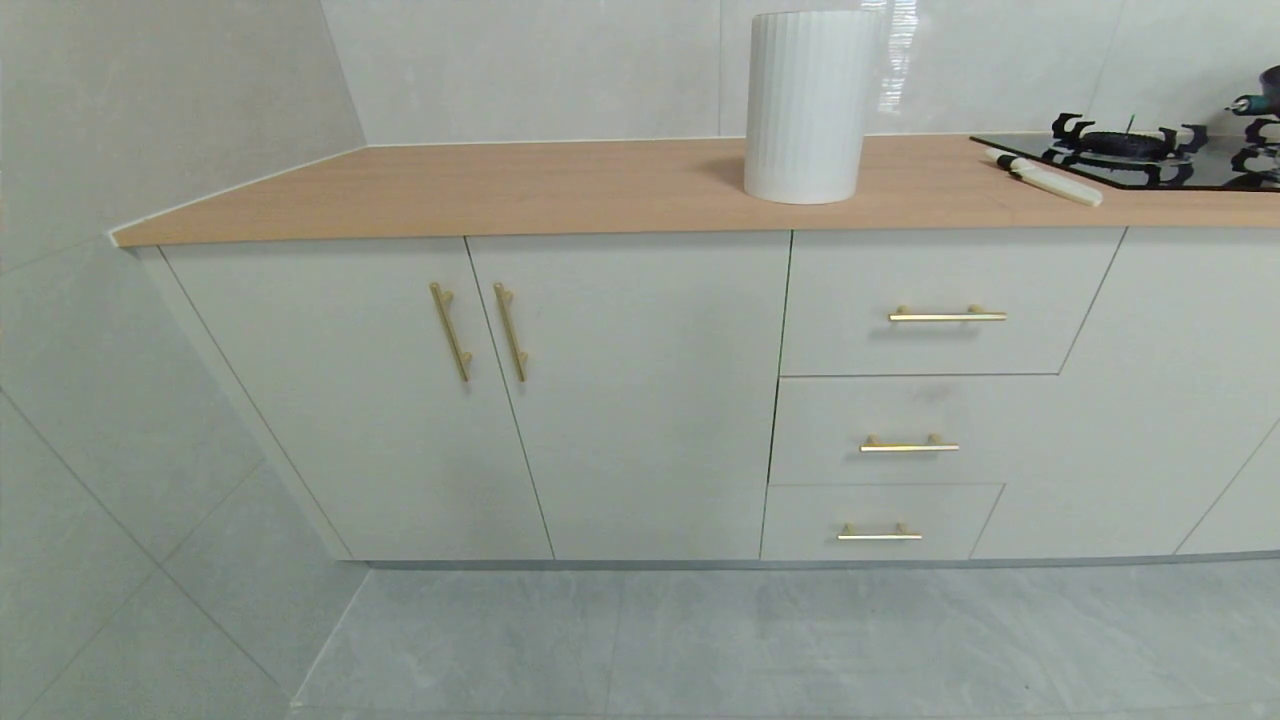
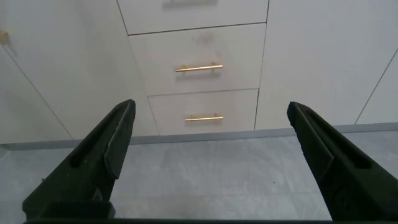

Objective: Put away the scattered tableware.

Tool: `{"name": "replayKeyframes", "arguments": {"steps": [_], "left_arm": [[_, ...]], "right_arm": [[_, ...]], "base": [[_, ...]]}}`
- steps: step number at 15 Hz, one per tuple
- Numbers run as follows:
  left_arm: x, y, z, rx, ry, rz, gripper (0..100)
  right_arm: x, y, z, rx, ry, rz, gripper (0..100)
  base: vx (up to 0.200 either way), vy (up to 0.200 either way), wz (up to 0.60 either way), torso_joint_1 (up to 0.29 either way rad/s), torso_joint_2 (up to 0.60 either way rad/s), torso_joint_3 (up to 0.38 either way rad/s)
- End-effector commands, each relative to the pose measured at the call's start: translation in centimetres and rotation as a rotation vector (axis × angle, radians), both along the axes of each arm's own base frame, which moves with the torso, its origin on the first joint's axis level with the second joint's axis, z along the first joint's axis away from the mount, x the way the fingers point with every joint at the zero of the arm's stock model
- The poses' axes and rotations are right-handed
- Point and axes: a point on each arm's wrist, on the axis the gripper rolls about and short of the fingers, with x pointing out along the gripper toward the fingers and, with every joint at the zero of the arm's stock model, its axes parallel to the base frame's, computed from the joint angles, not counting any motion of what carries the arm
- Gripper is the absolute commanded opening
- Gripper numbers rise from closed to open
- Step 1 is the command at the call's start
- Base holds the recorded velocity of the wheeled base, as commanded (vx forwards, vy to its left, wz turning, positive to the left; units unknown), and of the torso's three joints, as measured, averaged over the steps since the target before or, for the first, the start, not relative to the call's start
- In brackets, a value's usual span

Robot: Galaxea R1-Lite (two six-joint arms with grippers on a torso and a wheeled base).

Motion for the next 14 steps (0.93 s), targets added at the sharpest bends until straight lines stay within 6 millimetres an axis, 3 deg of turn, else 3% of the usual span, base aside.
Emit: {"name": "replayKeyframes", "arguments": {"steps": [1, 5, 14], "left_arm": [[0.0, 0.0, 0.01, -0.002, -0.001, 0.0, 100], [0.0, 0.0, -0.01, 0.002, 0.001, 0.0, 100], [0.0, 0.0, -0.01, -0.002, 0.001, 0.0, 100]], "right_arm": [[0.03, 0.0, 0.01, 0.0, 0.003, 0.0, 100], [0.03, 0.0, 0.01, 0.003, 0.003, -0.002, 100], [0.03, 0.0, 0.01, 0.001, 0.003, -0.002, 100]], "base": [[0.0, 0.0, 0.0, 0.0, 0.0, 0.0], [0.0, 0.0, 0.0, 0.0, 0.0, 0.0], [0.2, 0.0, 0.0, 0.003, 0.0, 0.005]]}}
